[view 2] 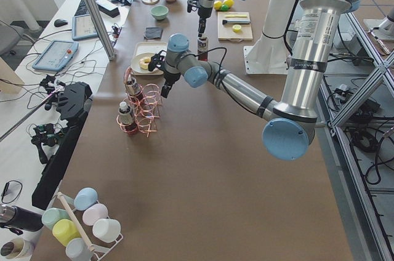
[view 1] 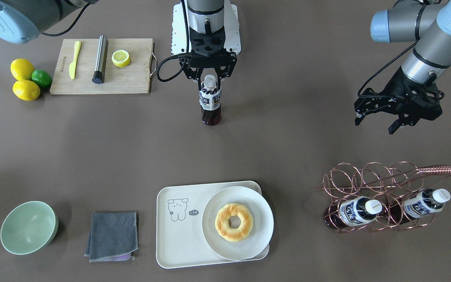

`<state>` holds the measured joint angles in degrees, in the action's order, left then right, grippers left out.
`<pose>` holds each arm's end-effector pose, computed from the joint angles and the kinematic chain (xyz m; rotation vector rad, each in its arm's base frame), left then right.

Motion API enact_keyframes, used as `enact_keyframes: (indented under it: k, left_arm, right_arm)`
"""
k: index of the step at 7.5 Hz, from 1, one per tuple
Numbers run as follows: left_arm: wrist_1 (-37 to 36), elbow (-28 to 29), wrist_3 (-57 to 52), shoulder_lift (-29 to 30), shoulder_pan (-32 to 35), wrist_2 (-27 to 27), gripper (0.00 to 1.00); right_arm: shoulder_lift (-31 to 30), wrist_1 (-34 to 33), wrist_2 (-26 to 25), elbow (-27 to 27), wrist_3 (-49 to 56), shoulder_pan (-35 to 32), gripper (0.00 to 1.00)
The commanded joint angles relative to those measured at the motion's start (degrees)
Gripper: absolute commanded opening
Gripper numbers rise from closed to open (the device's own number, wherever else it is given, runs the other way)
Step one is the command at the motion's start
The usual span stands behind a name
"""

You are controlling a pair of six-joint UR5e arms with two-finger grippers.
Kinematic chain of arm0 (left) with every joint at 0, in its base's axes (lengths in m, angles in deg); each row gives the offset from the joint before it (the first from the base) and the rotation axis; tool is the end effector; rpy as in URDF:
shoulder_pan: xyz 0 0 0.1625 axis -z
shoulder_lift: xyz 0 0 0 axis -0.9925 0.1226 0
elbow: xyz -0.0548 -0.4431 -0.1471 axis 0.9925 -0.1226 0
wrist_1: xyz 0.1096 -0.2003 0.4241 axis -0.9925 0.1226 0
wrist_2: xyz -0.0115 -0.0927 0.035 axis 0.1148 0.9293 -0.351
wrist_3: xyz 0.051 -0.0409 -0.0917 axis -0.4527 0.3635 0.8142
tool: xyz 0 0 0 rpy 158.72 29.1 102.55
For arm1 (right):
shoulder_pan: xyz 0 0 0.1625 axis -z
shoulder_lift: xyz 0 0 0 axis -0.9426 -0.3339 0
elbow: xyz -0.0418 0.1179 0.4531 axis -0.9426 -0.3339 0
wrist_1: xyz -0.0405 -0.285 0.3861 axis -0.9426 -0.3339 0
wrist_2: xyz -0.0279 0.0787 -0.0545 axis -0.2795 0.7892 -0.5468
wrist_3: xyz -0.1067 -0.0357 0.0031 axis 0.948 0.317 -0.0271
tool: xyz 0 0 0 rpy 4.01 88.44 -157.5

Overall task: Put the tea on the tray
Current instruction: 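Lower the right gripper over the bottle and close on it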

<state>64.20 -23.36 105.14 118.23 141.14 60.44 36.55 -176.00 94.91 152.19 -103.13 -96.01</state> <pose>0.2675 -0.5744 0.4029 0.3794 0.8574 0.1689 -0.5921 -0.4157 0.0379 0.2059 -0.7810 0.0449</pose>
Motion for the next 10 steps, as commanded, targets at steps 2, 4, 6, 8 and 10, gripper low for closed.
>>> enact_keyframes:
  k: [2, 4, 6, 8, 10]
  left_arm:
    - [0.0, 0.0, 0.3, 0.1, 0.1, 0.0, 0.97]
    - [0.0, 0.0, 0.4, 0.0, 0.1, 0.0, 0.97]
    - [0.0, 0.0, 0.5, 0.0, 0.1, 0.0, 0.97]
    - [0.1, -0.5, 0.6, 0.0, 0.1, 0.0, 0.97]
    - [0.1, -0.6, 0.7, 0.0, 0.1, 0.0, 0.97]
  right_arm:
    - [-0.7, -0.1, -0.1, 0.3, -0.5, 0.6, 0.37]
    - [-0.2, -0.2, 0.0, 0.4, -0.4, 0.6, 0.45]
    - [-0.6, -0.2, 0.0, 0.3, 0.1, 0.4, 0.56]
    - [-0.5, -0.3, 0.0, 0.3, -0.4, 0.5, 0.44]
    - [-0.4, -0.3, 0.0, 0.4, -0.5, 0.5, 0.0]
